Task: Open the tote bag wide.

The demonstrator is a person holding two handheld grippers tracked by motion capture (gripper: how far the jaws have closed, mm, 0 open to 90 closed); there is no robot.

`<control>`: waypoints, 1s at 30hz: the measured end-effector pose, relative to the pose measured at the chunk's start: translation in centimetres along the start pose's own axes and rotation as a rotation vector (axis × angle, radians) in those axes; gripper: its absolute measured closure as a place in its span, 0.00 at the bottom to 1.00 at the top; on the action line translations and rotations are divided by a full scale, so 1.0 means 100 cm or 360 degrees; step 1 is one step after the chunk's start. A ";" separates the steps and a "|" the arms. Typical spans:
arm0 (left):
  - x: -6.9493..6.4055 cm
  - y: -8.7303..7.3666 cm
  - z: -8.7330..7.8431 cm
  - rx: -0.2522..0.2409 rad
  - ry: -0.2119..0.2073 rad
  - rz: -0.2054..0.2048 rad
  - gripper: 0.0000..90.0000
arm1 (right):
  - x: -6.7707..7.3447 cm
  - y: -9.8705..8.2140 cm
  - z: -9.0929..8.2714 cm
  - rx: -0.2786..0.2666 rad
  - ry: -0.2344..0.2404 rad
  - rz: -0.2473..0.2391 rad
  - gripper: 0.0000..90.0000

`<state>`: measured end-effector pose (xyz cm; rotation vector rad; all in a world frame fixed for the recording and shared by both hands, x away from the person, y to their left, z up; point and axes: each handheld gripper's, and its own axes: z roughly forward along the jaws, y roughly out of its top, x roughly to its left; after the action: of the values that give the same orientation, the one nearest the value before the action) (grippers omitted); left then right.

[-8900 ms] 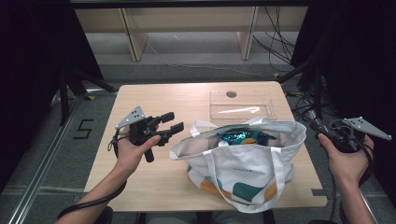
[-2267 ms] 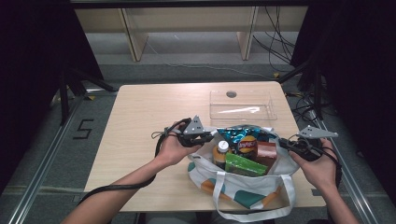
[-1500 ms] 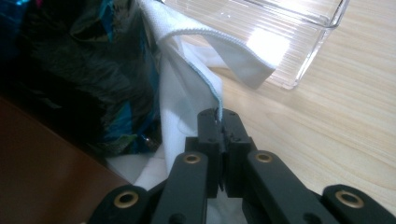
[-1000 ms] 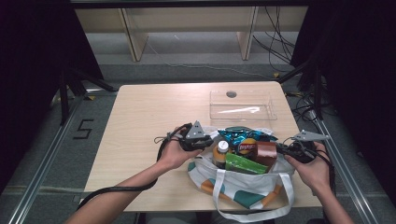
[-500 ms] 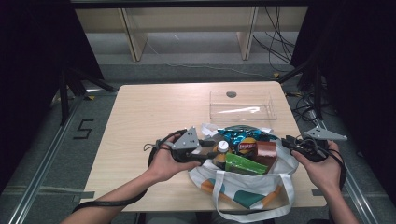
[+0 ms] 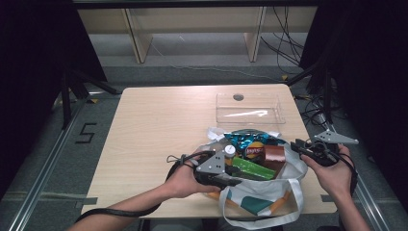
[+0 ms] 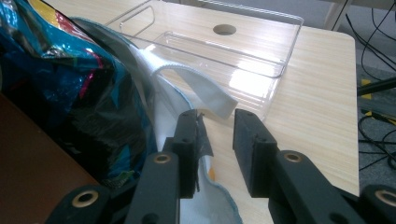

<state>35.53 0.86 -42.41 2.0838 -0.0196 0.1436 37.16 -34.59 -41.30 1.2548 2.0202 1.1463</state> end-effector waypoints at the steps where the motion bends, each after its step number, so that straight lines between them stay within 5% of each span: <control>1: -0.001 0.000 0.002 0.0010 -0.0003 -0.0002 0.69 | 0.003 -0.001 -0.001 0.0039 0.0013 0.0077 0.79; 3: -0.002 -0.001 0.008 0.0048 -0.0017 0.0062 0.73 | 0.003 -0.001 0.000 0.0035 0.0010 0.0062 0.79; 6: -0.003 -0.001 0.011 0.0060 -0.0018 0.0072 0.76 | 0.003 -0.001 0.000 0.0030 0.0008 0.0058 0.79; 15: -0.005 -0.006 0.022 0.0136 -0.0039 0.0013 0.96 | 0.001 0.000 0.001 0.0010 0.0002 0.0010 0.79; 18: -0.006 -0.008 0.026 0.0160 -0.0041 0.0006 0.97 | 0.001 -0.001 0.002 0.0011 0.0003 -0.0003 0.79; 22: -0.008 -0.010 0.032 0.0204 -0.0045 0.0017 0.98 | 0.004 -0.003 0.002 0.0068 0.0016 0.0072 0.79; 24: -0.009 -0.012 0.035 0.0226 -0.0047 -0.0004 0.98 | 0.000 -0.004 0.004 0.0037 0.0005 0.0005 0.80; 30: -0.010 -0.020 0.045 0.0263 -0.0045 -0.0019 0.98 | 0.001 -0.004 0.004 0.0042 0.0011 0.0016 0.79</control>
<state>35.06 -2.12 -46.51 2.2505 -0.0128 0.1115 37.25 -34.45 -41.82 1.2772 2.0426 1.1333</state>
